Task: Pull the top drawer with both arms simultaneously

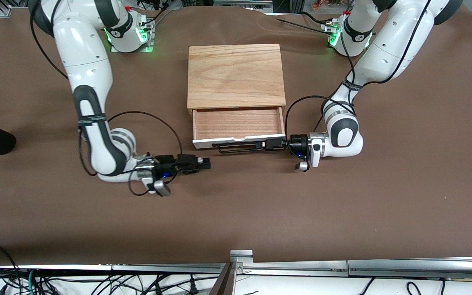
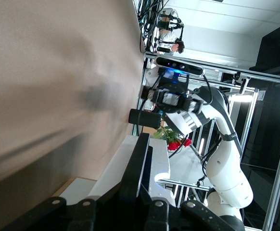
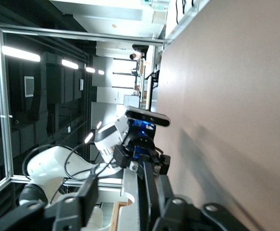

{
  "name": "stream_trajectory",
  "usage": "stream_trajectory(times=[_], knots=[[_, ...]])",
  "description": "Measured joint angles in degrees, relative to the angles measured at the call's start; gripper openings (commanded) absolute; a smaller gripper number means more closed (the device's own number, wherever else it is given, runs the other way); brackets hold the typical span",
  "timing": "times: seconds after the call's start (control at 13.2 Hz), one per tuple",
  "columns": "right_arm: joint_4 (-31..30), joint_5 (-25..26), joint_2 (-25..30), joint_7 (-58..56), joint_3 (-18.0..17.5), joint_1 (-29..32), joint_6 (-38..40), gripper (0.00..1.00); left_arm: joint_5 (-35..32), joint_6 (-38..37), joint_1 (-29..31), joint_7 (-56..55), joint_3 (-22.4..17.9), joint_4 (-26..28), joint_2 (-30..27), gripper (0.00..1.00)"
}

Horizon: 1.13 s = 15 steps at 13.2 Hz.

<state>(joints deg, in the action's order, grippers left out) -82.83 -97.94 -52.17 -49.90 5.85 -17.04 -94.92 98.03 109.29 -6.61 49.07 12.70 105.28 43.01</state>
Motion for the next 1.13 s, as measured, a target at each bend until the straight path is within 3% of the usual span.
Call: stream_trajectory(times=[0.38,0.68,0.91,1.13], knots=[[0.07,2.65,0.27,0.3,0.7,-0.96,-2.21,1.0,-0.73,1.35,0.91,-0.72,-2.79,0.56,0.15,1.0],[0.75,16.99,2.98,7.11,7.54,-1.16,-2.51,1.0,-3.01,3.09,2.95,-2.3,-5.5,0.55,0.79,1.0],[2.11,29.33,5.7,11.28,12.89,-0.98,-2.3,1.0,-14.66,3.29,5.29,-13.5,-5.61,-1.2,-3.52,1.0],[6.59,44.87,7.16,20.72,13.96,-1.05,-2.32,1.0,-34.81,3.15,9.52,-26.79,-5.69,-1.77,-12.85,1.0]])
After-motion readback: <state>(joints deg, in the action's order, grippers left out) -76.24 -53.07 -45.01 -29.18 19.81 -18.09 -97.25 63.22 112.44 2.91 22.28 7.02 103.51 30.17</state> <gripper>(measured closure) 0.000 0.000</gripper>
